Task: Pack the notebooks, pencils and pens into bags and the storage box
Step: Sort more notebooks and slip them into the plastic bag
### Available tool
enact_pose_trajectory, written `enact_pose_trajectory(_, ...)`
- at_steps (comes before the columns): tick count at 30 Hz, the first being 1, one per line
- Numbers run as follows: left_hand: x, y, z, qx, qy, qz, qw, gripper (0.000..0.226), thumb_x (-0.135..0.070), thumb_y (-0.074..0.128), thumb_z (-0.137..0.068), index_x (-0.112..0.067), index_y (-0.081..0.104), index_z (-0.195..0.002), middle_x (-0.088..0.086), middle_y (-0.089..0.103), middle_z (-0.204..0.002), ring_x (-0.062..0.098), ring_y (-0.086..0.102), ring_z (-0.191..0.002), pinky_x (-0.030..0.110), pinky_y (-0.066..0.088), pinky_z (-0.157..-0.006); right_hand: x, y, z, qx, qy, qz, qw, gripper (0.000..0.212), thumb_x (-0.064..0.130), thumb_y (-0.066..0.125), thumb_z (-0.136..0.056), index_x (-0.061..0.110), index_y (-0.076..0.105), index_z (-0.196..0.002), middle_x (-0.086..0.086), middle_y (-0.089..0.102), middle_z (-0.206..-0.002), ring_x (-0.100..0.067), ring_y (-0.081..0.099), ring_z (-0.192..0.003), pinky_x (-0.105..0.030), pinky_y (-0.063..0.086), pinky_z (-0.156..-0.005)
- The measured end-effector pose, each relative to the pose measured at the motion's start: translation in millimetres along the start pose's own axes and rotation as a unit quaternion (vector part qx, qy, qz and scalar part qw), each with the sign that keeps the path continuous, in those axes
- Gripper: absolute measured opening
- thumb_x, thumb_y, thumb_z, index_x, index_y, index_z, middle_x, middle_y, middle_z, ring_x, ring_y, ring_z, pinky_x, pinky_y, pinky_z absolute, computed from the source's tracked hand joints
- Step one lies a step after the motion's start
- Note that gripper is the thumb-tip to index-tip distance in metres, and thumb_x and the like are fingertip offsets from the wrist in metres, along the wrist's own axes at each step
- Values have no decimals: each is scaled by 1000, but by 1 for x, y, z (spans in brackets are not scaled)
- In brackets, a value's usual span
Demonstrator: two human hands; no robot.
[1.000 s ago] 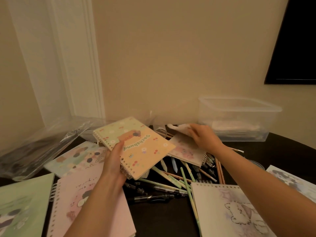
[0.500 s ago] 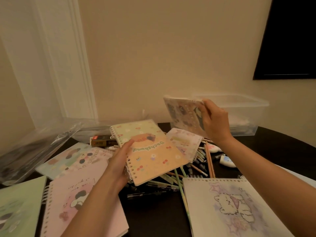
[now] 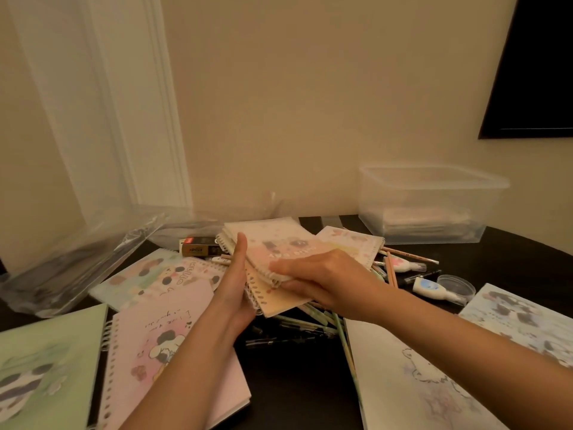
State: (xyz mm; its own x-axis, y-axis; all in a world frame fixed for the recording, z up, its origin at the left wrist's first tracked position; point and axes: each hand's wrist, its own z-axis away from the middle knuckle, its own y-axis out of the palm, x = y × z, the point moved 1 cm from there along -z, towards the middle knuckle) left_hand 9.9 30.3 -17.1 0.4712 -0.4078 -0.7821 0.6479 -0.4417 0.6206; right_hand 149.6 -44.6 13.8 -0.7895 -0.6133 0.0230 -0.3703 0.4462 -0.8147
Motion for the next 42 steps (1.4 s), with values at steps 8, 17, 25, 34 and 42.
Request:
enact_pose_trajectory(8, -4, -12, -7, -94, 24, 1, 995, 38, -16, 48, -94, -3, 51, -129, 20, 65, -116, 32, 65, -100, 35, 59, -67, 7, 4, -7, 109, -9, -43, 993, 33, 32, 49, -97, 15, 62, -123, -2, 67, -116, -16, 61, -102, -35, 49, -84)
enact_pose_trajectory(17, -24, -34, -12, -174, 80, 2, 982, 37, -13, 47, -96, -9, 45, -132, 18, 62, -119, 31, 63, -103, 45, 53, -75, -62, -8, 4, -32, 353, -98, 930, 35, 26, 43, -100, 22, 50, -135, 5, 52, -137, -8, 46, -123, -32, 38, -105)
enact_pose_trajectory(25, -22, -45, -17, -212, 127, 74, 966, 41, -14, 49, -95, -15, 42, -135, 15, 63, -119, 28, 65, -99, 45, 54, -77, -91, 31, 11, 282, 375, 121, 875, 70, 58, 58, -83, 20, 38, -138, -6, 45, -138, -24, 45, -119, -42, 42, -97)
enact_pose_trajectory(34, -18, -49, -21, -195, 115, 78, 971, 43, -17, 50, -94, -17, 41, -136, 15, 63, -120, 33, 64, -103, 53, 53, -79, -89, 22, 10, 302, 334, 182, 874, 33, 38, 50, -93, 15, 56, -116, -6, 61, -109, -17, 52, -86, -29, 44, -74)
enact_pose_trajectory(42, -16, -48, -21, -176, 109, 76, 975, 43, -18, 50, -94, -17, 41, -136, 15, 63, -120, 34, 63, -104, 55, 51, -84, -100, -9, 16, 70, 347, 204, 913, 22, 22, 44, -99, 13, 61, -109, -3, 64, -94, -21, 60, -83, -31, 46, -68)
